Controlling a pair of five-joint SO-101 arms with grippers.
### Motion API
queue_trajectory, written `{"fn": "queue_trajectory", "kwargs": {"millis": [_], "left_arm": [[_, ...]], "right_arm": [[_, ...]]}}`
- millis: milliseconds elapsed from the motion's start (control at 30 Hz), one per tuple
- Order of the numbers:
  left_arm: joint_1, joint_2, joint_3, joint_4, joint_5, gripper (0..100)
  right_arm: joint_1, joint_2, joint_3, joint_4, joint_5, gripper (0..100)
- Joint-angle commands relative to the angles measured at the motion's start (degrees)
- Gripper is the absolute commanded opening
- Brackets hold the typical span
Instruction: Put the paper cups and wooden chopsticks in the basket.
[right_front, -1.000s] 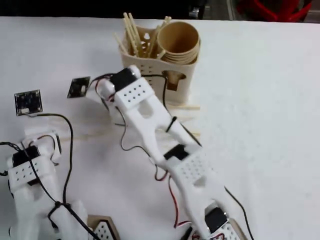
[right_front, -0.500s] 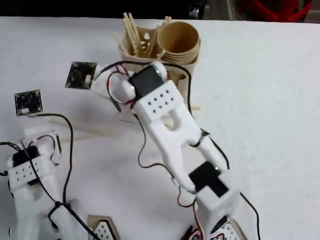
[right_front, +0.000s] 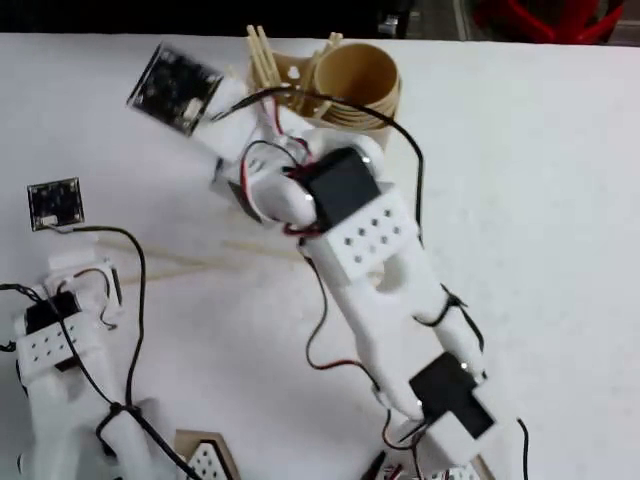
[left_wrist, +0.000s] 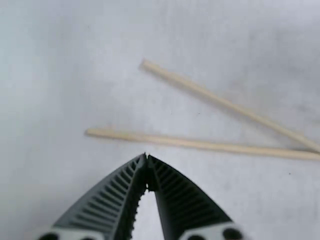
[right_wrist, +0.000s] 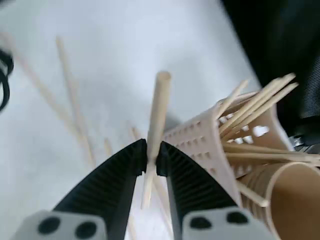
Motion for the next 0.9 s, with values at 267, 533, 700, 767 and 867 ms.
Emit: {"fn": "queue_trajectory", "kwargs": {"millis": [267,533,700,767,867], "left_arm": [[-0.5,-1.3,-0.4,-0.9,0.2,2],[-0.5,-1.3,-0.4,-0.9,0.2,2],[-0.5,-1.2,-0.4,-0.9,0.2,2],[-0.5,-1.2,-0.4,-0.9,0.2,2],[-0.5,-1.2,-0.4,-0.9,0.2,2]], "right_arm": [[6.7,-10.2,-0.8,-20.4,-14.1,1.8],[8.5,-11.8,-0.8,-27.6,-17.1,1.8],[11.6,-9.6,-0.7,-29.8,-17.2,1.8],[12.2,-8.1,-0.7,-29.8,-17.2,1.8],[12.3,-5.3,-0.5,-29.5,-17.2,1.8]]}}
